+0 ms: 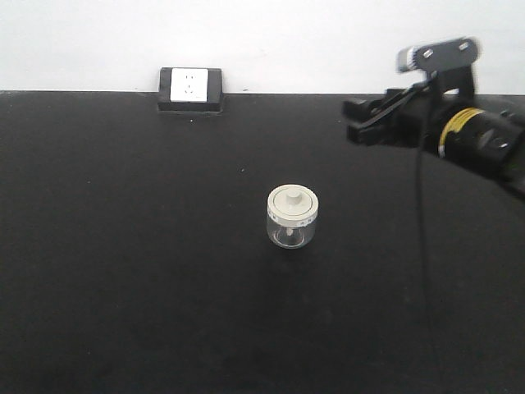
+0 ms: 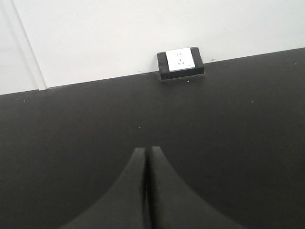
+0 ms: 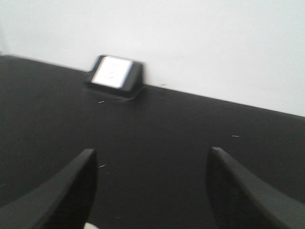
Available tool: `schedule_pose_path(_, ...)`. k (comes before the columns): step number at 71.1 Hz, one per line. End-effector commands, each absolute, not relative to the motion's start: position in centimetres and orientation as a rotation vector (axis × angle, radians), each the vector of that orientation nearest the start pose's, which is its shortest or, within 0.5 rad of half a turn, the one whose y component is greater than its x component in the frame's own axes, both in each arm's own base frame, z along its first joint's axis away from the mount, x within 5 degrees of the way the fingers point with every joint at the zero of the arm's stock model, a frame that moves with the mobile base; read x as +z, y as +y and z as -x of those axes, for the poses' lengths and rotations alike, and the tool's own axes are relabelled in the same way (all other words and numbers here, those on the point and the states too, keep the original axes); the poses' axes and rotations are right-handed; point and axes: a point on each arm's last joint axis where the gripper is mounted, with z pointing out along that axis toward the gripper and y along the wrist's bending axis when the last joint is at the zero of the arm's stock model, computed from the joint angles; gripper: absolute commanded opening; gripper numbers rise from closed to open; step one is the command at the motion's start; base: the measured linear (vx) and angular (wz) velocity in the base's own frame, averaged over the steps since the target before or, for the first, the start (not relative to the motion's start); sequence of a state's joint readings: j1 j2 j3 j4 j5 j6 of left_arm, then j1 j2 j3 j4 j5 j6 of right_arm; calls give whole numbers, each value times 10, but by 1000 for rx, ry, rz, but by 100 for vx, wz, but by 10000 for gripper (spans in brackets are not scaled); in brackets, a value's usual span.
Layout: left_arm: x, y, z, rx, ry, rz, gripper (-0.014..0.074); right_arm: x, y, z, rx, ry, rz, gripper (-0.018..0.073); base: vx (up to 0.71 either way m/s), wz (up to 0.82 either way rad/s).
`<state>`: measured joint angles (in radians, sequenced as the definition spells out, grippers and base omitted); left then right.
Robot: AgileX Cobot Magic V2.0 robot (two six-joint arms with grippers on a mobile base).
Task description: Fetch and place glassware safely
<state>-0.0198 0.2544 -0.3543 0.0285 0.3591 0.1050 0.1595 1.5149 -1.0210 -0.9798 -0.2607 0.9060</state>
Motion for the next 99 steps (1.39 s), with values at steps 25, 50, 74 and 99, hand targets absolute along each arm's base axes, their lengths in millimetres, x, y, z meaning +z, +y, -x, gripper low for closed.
schedule_pose_path(25, 298, -1, -69, 82, 1654, -121, -7, 396, 25, -264, -33, 1735, -1, -14, 0, 0)
schedule_pose_path(50, 298, -1, -69, 82, 1654, -121, -7, 360, 20, -197, -42, 1713, 114, -8, 0, 0)
schedule_pose_path(74, 298, -1, -69, 82, 1654, -121, -7, 322, 12, -132, -24, 1658, 134, -8, 0, 0)
schedule_pose_path(99, 298, -1, -69, 82, 1654, -121, -7, 295, 5, -86, -17, 1550, 119, -6, 0, 0)
